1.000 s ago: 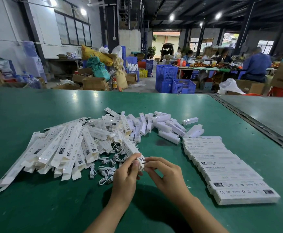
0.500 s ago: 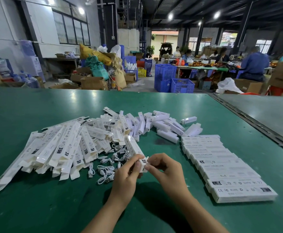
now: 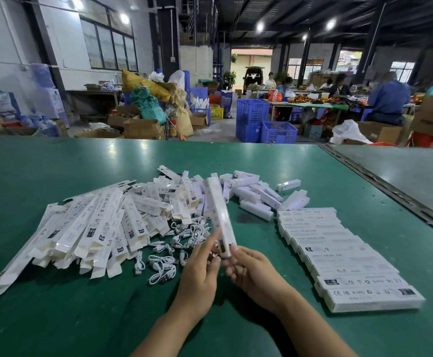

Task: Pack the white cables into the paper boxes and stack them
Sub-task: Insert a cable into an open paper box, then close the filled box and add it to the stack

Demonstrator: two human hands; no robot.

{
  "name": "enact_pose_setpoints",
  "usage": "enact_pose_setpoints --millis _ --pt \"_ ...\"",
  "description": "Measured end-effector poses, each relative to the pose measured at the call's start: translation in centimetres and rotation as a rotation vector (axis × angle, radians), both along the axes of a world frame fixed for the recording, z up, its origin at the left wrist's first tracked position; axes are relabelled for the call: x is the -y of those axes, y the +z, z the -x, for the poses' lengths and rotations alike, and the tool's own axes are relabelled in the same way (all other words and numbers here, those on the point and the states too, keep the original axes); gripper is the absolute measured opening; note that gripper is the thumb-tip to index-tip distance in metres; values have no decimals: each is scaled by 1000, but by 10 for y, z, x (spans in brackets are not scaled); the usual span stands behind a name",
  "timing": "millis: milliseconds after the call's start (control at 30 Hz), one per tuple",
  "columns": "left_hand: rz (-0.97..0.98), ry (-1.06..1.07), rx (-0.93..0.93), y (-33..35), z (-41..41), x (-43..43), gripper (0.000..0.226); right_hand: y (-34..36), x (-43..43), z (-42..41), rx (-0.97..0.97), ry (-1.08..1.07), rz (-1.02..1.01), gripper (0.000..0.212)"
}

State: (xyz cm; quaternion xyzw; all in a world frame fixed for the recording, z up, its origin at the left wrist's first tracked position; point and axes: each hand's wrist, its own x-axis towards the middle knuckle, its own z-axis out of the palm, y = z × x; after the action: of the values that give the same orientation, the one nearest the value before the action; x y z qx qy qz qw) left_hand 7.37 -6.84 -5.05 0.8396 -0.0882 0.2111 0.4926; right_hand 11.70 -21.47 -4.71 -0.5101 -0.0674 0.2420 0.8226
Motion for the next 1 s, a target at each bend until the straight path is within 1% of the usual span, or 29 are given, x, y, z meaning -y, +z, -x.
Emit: enact_pose_setpoints --millis 67,167,233,367,500,600,700,800,833,1000 --pt "33 53 -28 -3 -2 2 62 -1 -2 -9 -80 -140 -100 30" --pt "31 72 -37 -5 -4 2 59 0 0 -25 -222 -332 -278 32" --pt "23 78 -56 -5 -5 3 59 0 2 -35 -258 -417 -359 30" --pt "18 77 -85 -7 -6 3 59 2 -1 -52 -285 -579 -450 27" --pt "13 81 -89 -6 -7 2 57 11 -7 -66 -306 -736 -476 24" --pt "22 80 -99 -6 -8 2 58 16 -6 -76 -351 -808 -466 18" --pt "35 77 -91 -6 -8 2 58 20 -3 -84 -380 -874 -449 22" --pt "39 87 -83 -7 -9 2 54 22 -5 -86 -397 -914 -464 6" --pt "43 91 -83 -7 -9 2 53 23 -6 -86 -399 -919 -475 5" --pt "62 96 -79 -7 -9 2 51 21 -3 -86 -388 -901 -611 26"
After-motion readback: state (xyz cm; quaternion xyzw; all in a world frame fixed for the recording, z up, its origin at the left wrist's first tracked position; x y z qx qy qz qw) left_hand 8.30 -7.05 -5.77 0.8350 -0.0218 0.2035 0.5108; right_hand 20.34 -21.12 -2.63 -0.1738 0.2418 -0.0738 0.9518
